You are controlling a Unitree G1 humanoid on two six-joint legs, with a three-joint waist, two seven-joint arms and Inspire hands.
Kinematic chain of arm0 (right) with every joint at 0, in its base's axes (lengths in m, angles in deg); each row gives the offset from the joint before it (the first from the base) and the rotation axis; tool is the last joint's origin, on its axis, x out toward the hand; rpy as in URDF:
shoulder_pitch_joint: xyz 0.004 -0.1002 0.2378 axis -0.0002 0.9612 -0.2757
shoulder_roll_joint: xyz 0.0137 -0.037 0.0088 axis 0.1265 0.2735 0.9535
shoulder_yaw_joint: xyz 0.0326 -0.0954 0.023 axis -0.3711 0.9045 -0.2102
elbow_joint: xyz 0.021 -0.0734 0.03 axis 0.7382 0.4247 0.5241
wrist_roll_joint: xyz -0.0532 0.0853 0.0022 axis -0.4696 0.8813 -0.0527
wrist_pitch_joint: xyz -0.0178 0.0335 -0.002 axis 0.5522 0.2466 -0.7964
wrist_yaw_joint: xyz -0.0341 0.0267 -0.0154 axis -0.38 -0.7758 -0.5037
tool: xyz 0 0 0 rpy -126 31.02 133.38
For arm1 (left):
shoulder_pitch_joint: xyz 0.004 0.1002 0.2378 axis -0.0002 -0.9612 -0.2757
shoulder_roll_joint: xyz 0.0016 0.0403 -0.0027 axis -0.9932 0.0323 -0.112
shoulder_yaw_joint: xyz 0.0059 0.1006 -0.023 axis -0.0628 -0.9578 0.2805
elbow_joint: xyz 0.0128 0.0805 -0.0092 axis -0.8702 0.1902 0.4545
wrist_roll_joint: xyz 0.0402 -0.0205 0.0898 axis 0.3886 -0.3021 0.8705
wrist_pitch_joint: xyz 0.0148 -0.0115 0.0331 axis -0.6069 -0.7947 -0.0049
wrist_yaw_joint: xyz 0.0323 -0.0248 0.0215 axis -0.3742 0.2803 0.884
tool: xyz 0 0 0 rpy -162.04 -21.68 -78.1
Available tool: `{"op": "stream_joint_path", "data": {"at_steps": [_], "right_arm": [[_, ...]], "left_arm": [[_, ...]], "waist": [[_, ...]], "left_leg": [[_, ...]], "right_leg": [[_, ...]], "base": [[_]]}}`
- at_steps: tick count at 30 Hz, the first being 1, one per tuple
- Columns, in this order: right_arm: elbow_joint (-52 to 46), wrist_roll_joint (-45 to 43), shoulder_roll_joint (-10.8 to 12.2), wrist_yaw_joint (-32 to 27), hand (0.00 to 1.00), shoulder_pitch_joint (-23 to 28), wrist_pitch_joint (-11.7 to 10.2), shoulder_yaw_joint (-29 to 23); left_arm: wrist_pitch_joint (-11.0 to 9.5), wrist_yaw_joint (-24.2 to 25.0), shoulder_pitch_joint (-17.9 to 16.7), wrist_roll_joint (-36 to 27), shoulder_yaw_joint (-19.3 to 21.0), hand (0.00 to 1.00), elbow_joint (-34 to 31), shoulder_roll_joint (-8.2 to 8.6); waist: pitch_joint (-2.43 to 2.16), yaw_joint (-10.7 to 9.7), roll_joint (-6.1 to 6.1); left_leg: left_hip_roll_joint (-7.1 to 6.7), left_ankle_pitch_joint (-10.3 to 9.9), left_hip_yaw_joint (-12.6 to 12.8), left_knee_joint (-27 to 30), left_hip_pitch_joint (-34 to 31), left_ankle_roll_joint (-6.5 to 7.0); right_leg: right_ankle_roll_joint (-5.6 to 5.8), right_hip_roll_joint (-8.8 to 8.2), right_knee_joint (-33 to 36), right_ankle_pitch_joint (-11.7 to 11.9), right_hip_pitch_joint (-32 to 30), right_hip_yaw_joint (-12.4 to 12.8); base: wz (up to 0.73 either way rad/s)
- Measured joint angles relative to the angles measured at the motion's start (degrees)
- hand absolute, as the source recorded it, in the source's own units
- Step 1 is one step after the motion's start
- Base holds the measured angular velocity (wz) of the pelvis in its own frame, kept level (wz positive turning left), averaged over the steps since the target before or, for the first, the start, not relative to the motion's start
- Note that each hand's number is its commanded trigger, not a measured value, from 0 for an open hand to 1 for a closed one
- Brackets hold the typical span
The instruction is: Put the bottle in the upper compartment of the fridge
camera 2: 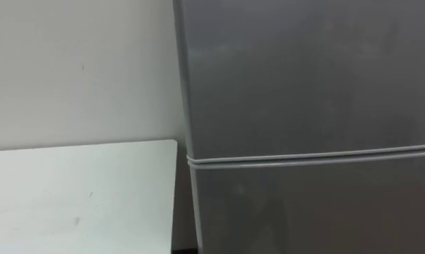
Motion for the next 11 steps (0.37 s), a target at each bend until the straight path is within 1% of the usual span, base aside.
{"op": "stream_joint_path", "data": {"at_steps": [4,11], "right_arm": [[0.1,0.2,0.0,1.1,0.00,0.1,0.0,0.0],[0.1,0.3,0.1,2.0,0.00,0.3,0.0,0.0]], "left_arm": [[0.2,0.2,0.1,2.0,0.0,0.00,0.0,0.13],[0.2,0.1,0.2,2.1,0.0,0.00,0.0,0.13]], "waist": [[-0.03,0.0,-0.21],[-0.09,0.0,-0.44]], "left_leg": [[0.01,0.0,0.0,0.0,0.0,0.00],[0.02,0.0,-0.1,0.3,0.1,0.00]], "right_leg": [[0.00,0.02,-0.1,0.0,0.0,0.0],[-0.02,0.05,-0.3,0.0,0.4,-0.1]], "base": [[0.00],[0.00]]}}
